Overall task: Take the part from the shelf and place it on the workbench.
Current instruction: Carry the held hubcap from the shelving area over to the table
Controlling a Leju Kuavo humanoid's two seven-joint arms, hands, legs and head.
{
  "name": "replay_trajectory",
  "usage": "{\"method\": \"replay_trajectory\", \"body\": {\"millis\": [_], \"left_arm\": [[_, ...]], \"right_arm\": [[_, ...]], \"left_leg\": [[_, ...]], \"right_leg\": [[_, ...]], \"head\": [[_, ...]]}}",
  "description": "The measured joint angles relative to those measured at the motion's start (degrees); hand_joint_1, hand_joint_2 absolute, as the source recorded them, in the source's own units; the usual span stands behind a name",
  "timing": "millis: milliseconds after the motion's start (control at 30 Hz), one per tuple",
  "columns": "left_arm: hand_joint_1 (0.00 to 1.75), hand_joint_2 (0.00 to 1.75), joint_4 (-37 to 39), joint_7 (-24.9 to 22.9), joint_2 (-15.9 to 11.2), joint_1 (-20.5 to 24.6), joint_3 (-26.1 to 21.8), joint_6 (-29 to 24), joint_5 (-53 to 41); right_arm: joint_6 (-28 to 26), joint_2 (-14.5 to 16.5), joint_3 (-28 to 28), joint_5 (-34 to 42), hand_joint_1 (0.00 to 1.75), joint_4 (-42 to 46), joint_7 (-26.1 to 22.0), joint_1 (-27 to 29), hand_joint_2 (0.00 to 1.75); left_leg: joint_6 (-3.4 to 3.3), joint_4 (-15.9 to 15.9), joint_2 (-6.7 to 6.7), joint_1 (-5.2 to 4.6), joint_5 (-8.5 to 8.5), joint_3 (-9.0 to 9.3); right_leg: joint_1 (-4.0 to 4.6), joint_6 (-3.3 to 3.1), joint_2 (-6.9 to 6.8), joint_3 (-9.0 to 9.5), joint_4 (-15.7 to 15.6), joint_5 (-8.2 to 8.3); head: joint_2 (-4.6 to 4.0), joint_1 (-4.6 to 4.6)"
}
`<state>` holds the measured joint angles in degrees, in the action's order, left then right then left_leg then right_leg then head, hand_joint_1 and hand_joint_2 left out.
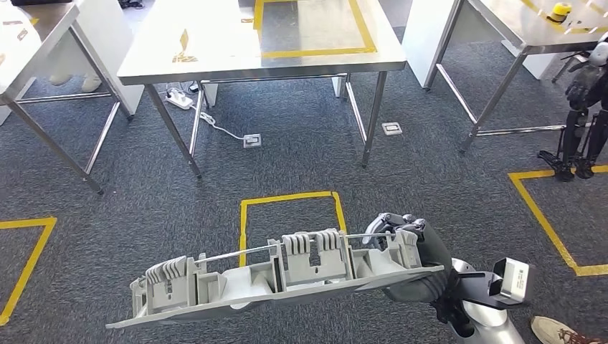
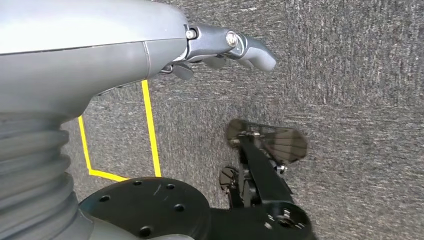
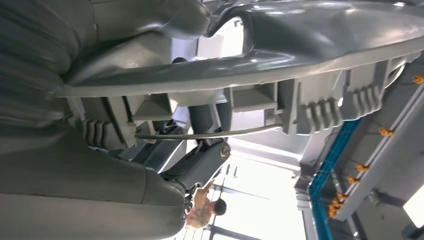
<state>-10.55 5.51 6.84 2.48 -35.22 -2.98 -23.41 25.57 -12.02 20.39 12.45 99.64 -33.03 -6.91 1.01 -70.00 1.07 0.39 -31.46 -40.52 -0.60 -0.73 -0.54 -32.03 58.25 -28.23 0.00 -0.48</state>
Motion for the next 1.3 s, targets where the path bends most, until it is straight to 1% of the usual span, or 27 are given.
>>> {"method": "replay_trajectory", "body": {"millis": [33, 67, 100, 167, 233, 267, 333, 400, 467, 533, 567, 600, 633, 700, 733, 800, 867, 933, 967, 1033, 1067, 1100, 1133, 1200, 1233, 1267, 1300], "left_arm": [[0.00, 1.75, 0.00, 0.00, -0.01, 0.03, -0.03, 0.12, -0.01], [0.00, 1.75, 0.00, 0.00, -0.02, 0.01, -0.07, 0.20, -0.02], [0.00, 1.75, 0.00, 0.00, -0.05, -0.04, -0.09, 0.31, -0.02], [0.00, 1.75, -0.02, 0.00, -0.16, -0.07, -0.14, 0.51, -0.03], [0.00, 1.75, -0.02, 0.00, -0.22, 0.06, -0.15, 0.63, -0.04], [0.00, 1.75, -0.02, 0.00, -0.21, 0.08, -0.15, 0.66, -0.04], [0.00, 1.75, 0.00, 0.00, -0.18, 0.02, -0.15, 0.70, -0.04], [0.00, 1.75, 0.00, 0.00, -0.14, -0.03, -0.15, 0.71, -0.04], [0.00, 1.75, -0.01, 0.00, -0.14, 0.11, -0.16, 0.72, -0.06], [0.00, 1.75, -0.01, 0.00, -0.13, 0.25, -0.17, 0.78, -0.09], [0.00, 1.75, -0.01, 0.00, -0.11, 0.26, -0.17, 0.84, -0.11], [0.00, 1.75, -0.01, 0.00, -0.11, 0.25, -0.17, 0.94, -0.13], [0.00, 1.75, -0.01, 0.02, -0.11, 0.26, -0.17, 1.07, -0.15], [0.00, 1.75, -0.01, 0.16, -0.10, 0.33, -0.17, 1.32, -0.33], [0.00, 1.75, -0.01, 0.28, -0.10, 0.36, -0.17, 1.44, -0.44], [0.00, 1.75, -0.01, 0.48, -0.12, 0.35, -0.17, 1.61, -0.64], [0.00, 1.75, -0.02, 0.55, -0.17, 0.33, -0.19, 1.68, -0.75], [0.00, 1.75, -0.03, 0.60, -0.24, 0.36, -0.19, 1.68, -0.83], [0.00, 1.75, -0.03, 0.61, -0.27, 0.37, -0.19, 1.65, -0.85], [0.00, 1.75, 0.00, 0.61, -0.25, 0.28, -0.19, 1.49, -0.78], [0.00, 1.75, 0.01, 0.61, -0.25, 0.17, -0.19, 1.39, -0.74], [0.00, 1.75, 0.02, 0.63, -0.25, 0.03, -0.20, 1.31, -0.71], [0.00, 1.75, 0.02, 0.67, -0.25, -0.09, -0.20, 1.23, -0.69], [0.00, 1.75, 0.02, 0.80, -0.29, -0.23, -0.21, 1.16, -0.65], [0.00, 1.75, 0.02, 0.89, -0.30, -0.23, -0.22, 1.13, -0.61], [0.00, 1.75, 0.02, 0.95, -0.28, -0.21, -0.22, 1.11, -0.59], [0.00, 1.75, 0.02, 0.99, -0.26, -0.21, -0.22, 1.10, -0.57]], "right_arm": [[-0.04, -0.06, 0.00, -0.10, 1.75, -0.01, -0.10, 0.19, 1.75], [-0.08, -0.10, 0.00, -0.20, 1.75, -0.01, -0.17, 0.37, 1.75], [-0.10, -0.13, 0.00, -0.30, 1.75, -0.02, -0.21, 0.49, 1.75], [-0.14, -0.15, 0.00, -0.43, 1.75, -0.01, -0.32, 0.58, 1.75], [-0.29, -0.20, -0.03, -0.51, 1.75, 0.01, -0.44, 0.53, 1.75], [-0.40, -0.24, -0.05, -0.55, 1.75, 0.01, -0.46, 0.48, 1.75], [-0.57, -0.28, -0.07, -0.60, 1.75, 0.01, -0.48, 0.37, 1.75], [-0.61, -0.38, -0.07, -0.55, 1.75, 0.02, -0.50, 0.25, 1.75], [-0.61, -0.58, -0.08, -0.32, 1.75, 0.02, -0.52, 0.28, 1.75], [-0.62, -0.74, -0.09, -0.04, 1.75, 0.01, -0.57, 0.54, 1.75], [-0.64, -0.83, -0.10, 0.03, 1.75, -0.01, -0.59, 0.69, 1.75], [-0.66, -0.93, -0.11, 0.06, 1.75, -0.01, -0.62, 0.81, 1.75], [-0.67, -1.04, -0.14, 0.08, 1.75, -0.02, -0.68, 0.88, 1.75], [-0.69, -1.20, -0.22, 0.12, 1.75, -0.02, -0.94, 0.89, 1.75], [-0.71, -1.23, -0.26, 0.15, 1.75, -0.02, -1.10, 0.88, 1.75], [-0.74, -1.23, -0.28, 0.25, 1.75, -0.02, -1.40, 0.86, 1.75], [-0.74, -1.22, -0.29, 0.30, 1.75, -0.01, -1.52, 0.87, 1.75], [-0.76, -1.20, -0.28, 0.26, 1.75, 0.00, -1.54, 0.86, 1.75], [-0.78, -1.14, -0.26, 0.19, 1.75, 0.01, -1.56, 0.91, 1.75], [-0.84, -0.98, -0.20, -0.09, 1.75, -0.03, -1.64, 1.09, 1.75], [-0.85, -0.90, -0.16, -0.28, 1.75, -0.10, -1.71, 1.23, 1.75], [-0.84, -0.85, -0.13, -0.43, 1.75, -0.19, -1.78, 1.38, 1.75], [-0.83, -0.80, -0.09, -0.53, 1.75, -0.28, -1.85, 1.48, 1.75], [-0.75, -0.67, -0.07, -0.59, 1.75, -0.40, -1.93, 1.51, 1.75], [-0.72, -0.60, -0.06, -0.60, 1.75, -0.45, -1.96, 1.41, 1.75], [-0.68, -0.55, -0.05, -0.61, 1.75, -0.50, -1.99, 1.27, 1.75], [-0.65, -0.53, -0.05, -0.61, 1.75, -0.56, -2.02, 1.13, 1.75]], "left_leg": [[0.17, -3.45, -0.31, 0.05, -1.35, -1.63], [0.29, -5.38, -0.44, 0.09, -1.74, -2.52], [0.35, -5.03, -0.60, 0.12, -1.00, -2.25], [0.30, 1.82, -1.56, 0.15, 2.56, 1.52], [-0.20, 8.53, -2.58, 0.02, 4.67, 5.21], [-0.57, 9.94, -2.70, -0.06, 4.83, 5.94], [-1.39, 10.23, -2.13, -0.15, 4.77, 5.90], [-2.05, 10.47, -1.74, 0.06, 4.94, 5.97], [-2.57, 10.64, -1.41, 0.31, 5.07, 6.03], [-2.78, 10.63, -0.99, 0.31, 5.06, 5.93], [-2.79, 10.62, -0.74, 0.29, 5.06, 5.93], [-2.79, 10.61, -0.49, 0.29, 5.06, 5.95], [-2.74, 10.60, -0.25, 0.29, 5.02, 6.02], [-2.52, 10.57, 0.16, 0.22, 4.90, 6.19], [-2.26, 10.55, 0.31, 0.13, 4.78, 6.23], [-1.53, 10.62, 0.46, 0.04, 4.61, 6.26], [-0.74, 10.72, 0.40, 0.14, 4.44, 6.36], [-0.12, 8.70, 0.04, 0.18, 3.35, 5.58], [0.12, 5.92, -0.17, 0.23, 2.05, 4.25], [0.50, -1.62, -0.35, 0.26, -0.93, 0.16], [0.60, -4.32, -0.37, 0.27, -1.45, -1.53], [0.62, -5.09, -0.38, 0.27, -0.84, -2.33], [0.55, -3.56, -0.43, 0.27, 0.91, -1.97], [0.12, 3.74, -0.81, 0.17, 5.40, 1.07], [-0.24, 7.07, -1.05, 0.01, 6.64, 2.60], [-0.62, 9.18, -1.25, -0.14, 7.05, 3.58], [-1.04, 9.98, -1.34, -0.29, 6.65, 3.98]], "right_leg": [[0.04, -0.06, -0.60, 0.04, 0.01, -0.07], [0.07, -0.08, -1.20, 0.09, 0.02, -0.15], [0.08, -0.02, -1.75, 0.18, 0.05, -0.24], [0.06, 0.33, -2.61, 0.55, 0.18, -0.58], [0.31, 0.96, -3.25, 0.79, 0.47, -1.07], [0.45, 1.29, -3.53, 0.86, 0.54, -1.20], [0.56, 1.89, -3.95, 1.00, 0.41, -1.22], [0.38, 2.62, -3.01, 0.82, 1.29, -1.93], [0.17, 3.26, -1.01, -1.47, 6.28, -4.80], [0.10, 3.53, -0.04, -5.49, 14.02, -8.11], [0.10, 3.54, 0.04, -6.90, 16.45, -8.57], [0.10, 3.47, 0.06, -7.25, 16.64, -7.80], [0.10, 3.32, 0.08, -6.42, 14.43, -5.96], [0.17, 2.83, 0.13, -2.72, 6.23, -1.88], [0.30, 2.50, 0.14, -1.23, 2.91, -0.79], [0.65, 1.81, 0.11, -0.24, 0.41, -0.69], [0.66, 1.01, 0.06, -0.07, 0.14, -0.53], [0.39, 0.28, -0.05, 0.51, -0.26, -0.32], [0.31, 0.01, -0.16, 0.84, -0.39, -0.38], [0.37, -0.36, -0.30, 1.40, -0.38, -0.94], [0.40, -0.40, -0.32, 1.75, -0.38, -1.28], [0.41, -0.36, -0.32, 2.20, -0.37, -1.67], [0.40, -0.26, -0.32, 2.78, -0.37, -2.13], [0.40, 0.12, -0.33, 4.12, -0.37, -3.24], [0.47, 0.44, -0.33, 4.57, -0.34, -3.79], [0.54, 0.77, -0.34, 4.87, -0.41, -4.20], [0.61, 1.15, -0.35, 5.08, -0.40, -4.37]], "head": [[0.00, -0.05], [0.00, -0.06], [0.00, -0.08], [0.00, -0.15], [0.00, -0.19], [0.00, -0.14], [0.00, -0.02], [0.00, 0.11], [0.00, 0.40], [0.00, 0.57], [0.00, 0.60], [0.00, 0.62], [0.00, 0.64], [0.00, 0.69], [0.00, 0.71], [0.00, 0.70], [0.00, 0.67], [0.00, 0.48], [0.00, 0.32], [0.00, 0.04], [0.00, 0.01], [0.00, -0.03], [0.00, -0.07], [0.00, -0.15], [0.00, -0.22], [0.00, -0.21], [0.00, -0.19]]}}
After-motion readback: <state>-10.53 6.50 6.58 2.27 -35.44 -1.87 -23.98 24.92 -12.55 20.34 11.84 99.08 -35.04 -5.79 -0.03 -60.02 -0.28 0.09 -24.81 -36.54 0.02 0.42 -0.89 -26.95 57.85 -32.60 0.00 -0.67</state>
